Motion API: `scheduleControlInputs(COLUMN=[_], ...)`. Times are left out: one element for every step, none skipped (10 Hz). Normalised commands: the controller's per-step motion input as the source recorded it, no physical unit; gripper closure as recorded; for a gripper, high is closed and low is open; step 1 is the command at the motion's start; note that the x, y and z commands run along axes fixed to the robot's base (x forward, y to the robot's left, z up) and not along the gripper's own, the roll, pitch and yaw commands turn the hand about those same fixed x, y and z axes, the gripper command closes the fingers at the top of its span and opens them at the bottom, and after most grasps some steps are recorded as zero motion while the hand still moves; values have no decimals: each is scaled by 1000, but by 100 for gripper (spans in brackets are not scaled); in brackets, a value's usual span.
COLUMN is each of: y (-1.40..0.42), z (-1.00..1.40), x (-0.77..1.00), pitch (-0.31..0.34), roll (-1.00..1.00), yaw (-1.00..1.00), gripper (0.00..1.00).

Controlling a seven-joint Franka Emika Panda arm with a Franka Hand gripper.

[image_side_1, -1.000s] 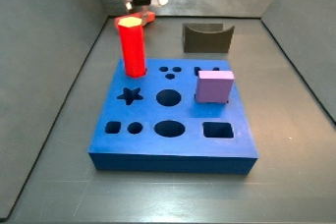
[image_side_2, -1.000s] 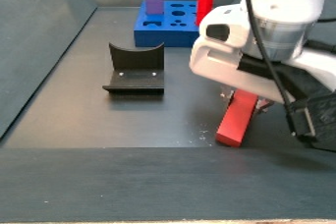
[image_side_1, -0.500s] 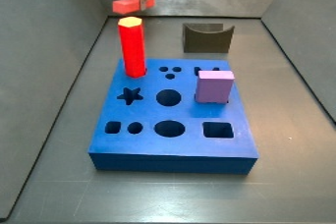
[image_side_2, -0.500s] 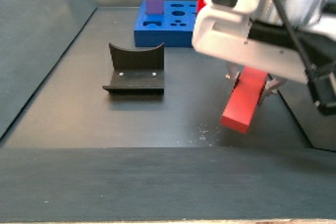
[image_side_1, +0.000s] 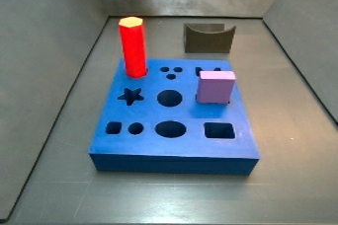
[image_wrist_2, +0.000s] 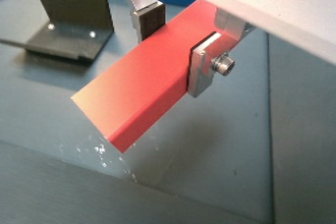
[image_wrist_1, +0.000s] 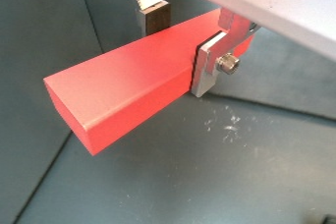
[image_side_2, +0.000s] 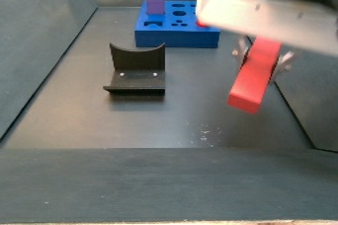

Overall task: Pick up the rectangle object. Move up. Place the rectangle object on the fixture. Regrasp the rectangle object. Move to above the board. Insert the rectangle object.
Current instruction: Place the rectangle object on the fixture.

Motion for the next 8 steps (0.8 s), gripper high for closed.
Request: scheduleControlInputs(y=[-9,-9,-5,-3,1,-631,-625,-593], z=[997,885,607,497,269,159,111,104], x=[-14,-11,-1,3,12,1000,1000,1000], pitch=[29,32,43,50,65,-172,-170,-172], roll=[-30,-33,-43,-48,-58,-127,-127,-129], yaw=[4,4,6,6,7,1000,1000,1000], gripper=[100,100,100,100,100,100,100,100])
